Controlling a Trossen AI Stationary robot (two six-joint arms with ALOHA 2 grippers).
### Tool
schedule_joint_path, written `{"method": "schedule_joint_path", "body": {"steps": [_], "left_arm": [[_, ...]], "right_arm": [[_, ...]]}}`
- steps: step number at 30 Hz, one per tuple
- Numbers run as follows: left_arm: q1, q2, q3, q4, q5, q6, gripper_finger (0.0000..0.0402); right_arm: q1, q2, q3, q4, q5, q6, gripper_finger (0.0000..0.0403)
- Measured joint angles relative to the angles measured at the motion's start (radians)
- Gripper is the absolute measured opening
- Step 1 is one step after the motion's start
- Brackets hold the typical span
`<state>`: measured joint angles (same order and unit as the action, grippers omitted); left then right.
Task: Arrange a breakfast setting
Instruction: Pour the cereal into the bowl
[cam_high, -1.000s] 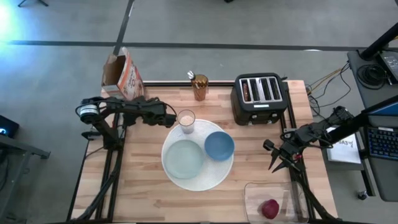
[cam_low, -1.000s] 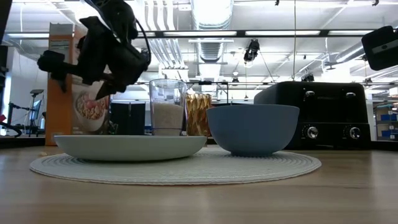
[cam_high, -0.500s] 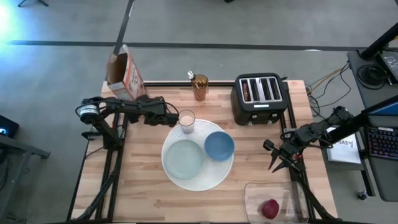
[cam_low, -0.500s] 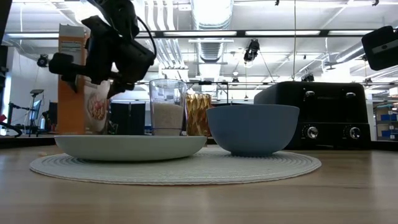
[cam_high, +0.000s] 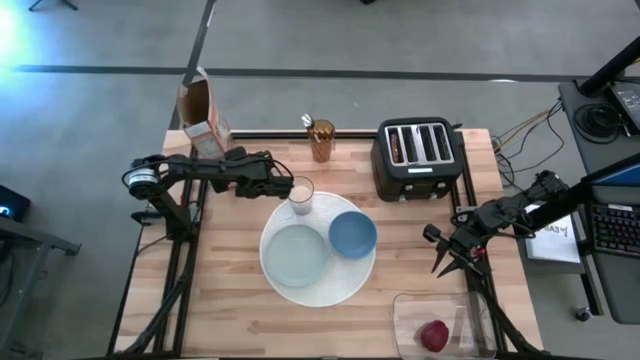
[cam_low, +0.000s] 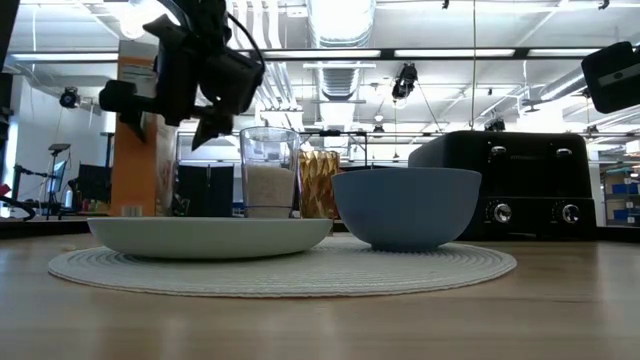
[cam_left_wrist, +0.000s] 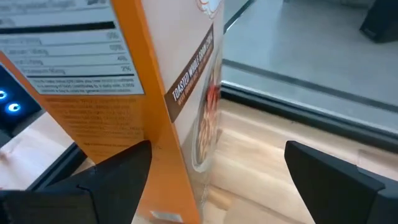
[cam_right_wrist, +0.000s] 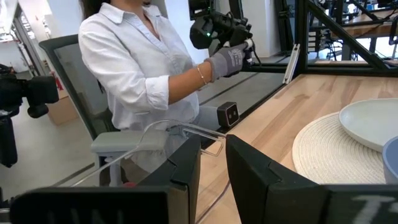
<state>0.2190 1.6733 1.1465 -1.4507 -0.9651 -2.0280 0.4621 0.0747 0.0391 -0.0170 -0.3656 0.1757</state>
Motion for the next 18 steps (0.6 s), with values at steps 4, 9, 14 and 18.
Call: {"method": "schedule_joint_path", "body": {"steps": [4, 9, 14, 18], "left_arm": [[-0.014, 0.0, -0.016, -0.01, 0.045, -0.023, 0.0351], [-0.045, 0.0, -0.03, -0.007, 0.069, -0.054, 0.0351], [-0.093, 0.0, -0.031, -0.035, 0.165, -0.085, 0.0351], [-0.151, -0.001, -0.053, -0.124, 0.162, -0.222, 0.0351]], "right_arm": [[0.0, 0.0, 0.0, 0.0, 0.0, 0.0, 0.0068], [0.0, 0.0, 0.0, 0.0, 0.0, 0.0, 0.0068], [0.0, 0.0, 0.0, 0.0, 0.0, 0.0, 0.0068], [0.0, 0.0, 0.0, 0.0, 0.0, 0.0, 0.0068]]}}
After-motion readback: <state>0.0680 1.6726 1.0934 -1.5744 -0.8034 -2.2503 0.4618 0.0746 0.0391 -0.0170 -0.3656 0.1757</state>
